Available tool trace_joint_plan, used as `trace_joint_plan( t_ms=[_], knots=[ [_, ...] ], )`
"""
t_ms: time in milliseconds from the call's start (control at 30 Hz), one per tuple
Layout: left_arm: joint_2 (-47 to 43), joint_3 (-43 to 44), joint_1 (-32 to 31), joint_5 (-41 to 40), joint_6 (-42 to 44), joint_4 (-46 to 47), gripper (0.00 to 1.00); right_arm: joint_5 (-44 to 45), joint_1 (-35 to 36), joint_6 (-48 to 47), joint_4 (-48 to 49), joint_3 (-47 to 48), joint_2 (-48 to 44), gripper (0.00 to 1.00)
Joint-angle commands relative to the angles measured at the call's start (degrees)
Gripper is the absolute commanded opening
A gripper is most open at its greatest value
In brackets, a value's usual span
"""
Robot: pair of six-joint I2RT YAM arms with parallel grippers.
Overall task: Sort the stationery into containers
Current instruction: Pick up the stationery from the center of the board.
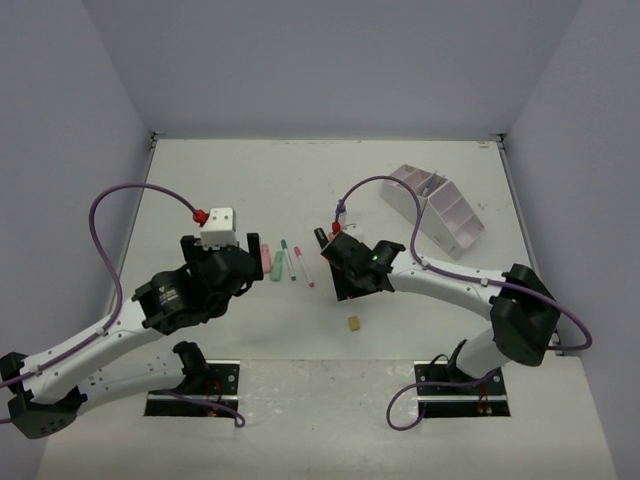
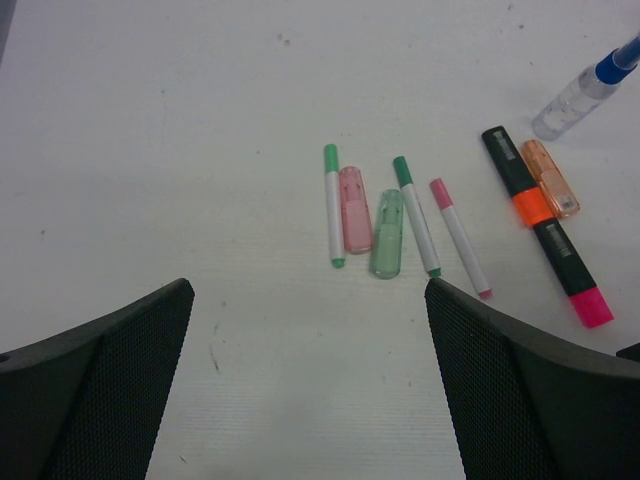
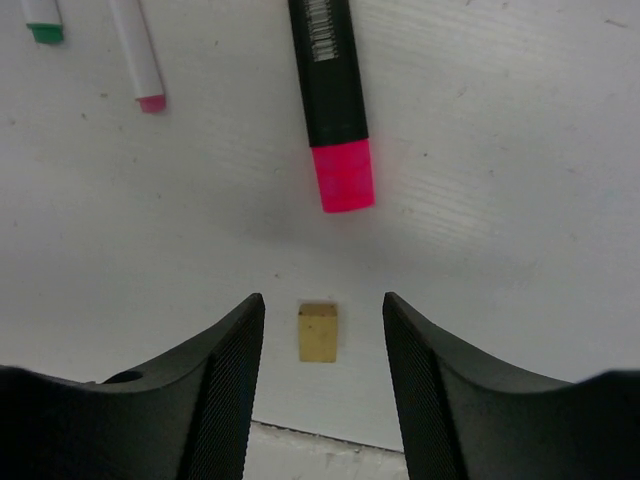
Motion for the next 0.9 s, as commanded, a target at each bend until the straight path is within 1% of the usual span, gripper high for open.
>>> trace_joint_plan(
  t_ms=[0,100,300,367,400,433,467,500,567,600,667,700,767,867],
  knots=[
    [-1.09,-0.46,0.40,-2.44,-0.90,-0.93,1.00,-3.52,2.81,5.22,0.68,-2.32,3.45,0.49],
    [-1.24,-1.35,0.41,-2.32,-0.90,-0.69,1.00,-4.78,4.53,6.54,1.25,-4.13,4.79,0.48],
    [-0.48,-1.52,0.40,-1.82,-0.49,-0.18,1.00,-4.36,6.33,8.41,0.63,-5.21,6.48,0.48],
    [-0.32,-1.67,0.41,-1.59,-0.26,0.11,1.00,-4.34,6.35,8.72,0.70,-5.88,6.93,0.45],
    [-0.30,-1.73,0.41,-1.49,-0.18,0.23,1.00,-4.60,6.37,8.78,1.03,-6.33,7.15,0.41],
    [-0.35,-1.77,0.41,-1.40,-0.14,0.32,1.00,-5.13,6.42,8.74,1.64,-6.91,7.37,0.34],
    [-0.45,-1.84,0.41,-1.40,-0.03,0.41,1.00,-5.61,6.40,8.71,2.17,-7.37,7.52,0.30],
    [-0.58,-1.88,0.37,-1.36,0.10,0.50,1.00,-6.04,6.40,8.71,2.56,-7.67,7.57,0.27],
    [-0.85,-2.01,0.33,-1.27,0.37,0.84,1.00,-6.76,6.39,8.75,3.01,-7.99,7.75,0.17],
    [-0.97,-2.09,0.33,-1.19,0.53,0.97,1.00,-6.67,6.44,8.80,3.05,-7.91,7.48,0.15],
    [-1.03,-2.18,0.36,-1.05,0.84,1.23,1.00,-5.88,6.39,8.60,2.53,-7.16,6.25,0.06],
    [-0.98,-2.23,0.41,-1.00,0.94,1.37,1.00,-4.97,6.44,8.12,1.51,-6.10,5.35,0.03],
    [-0.95,-2.14,0.36,-1.12,0.97,1.45,1.00,-2.70,5.88,6.11,-0.21,-3.27,3.53,0.03],
    [-1.01,-2.20,0.41,-1.27,1.03,1.54,1.00,0.92,0.26,0.54,-1.59,3.11,-0.15,0.02]
  ],
)
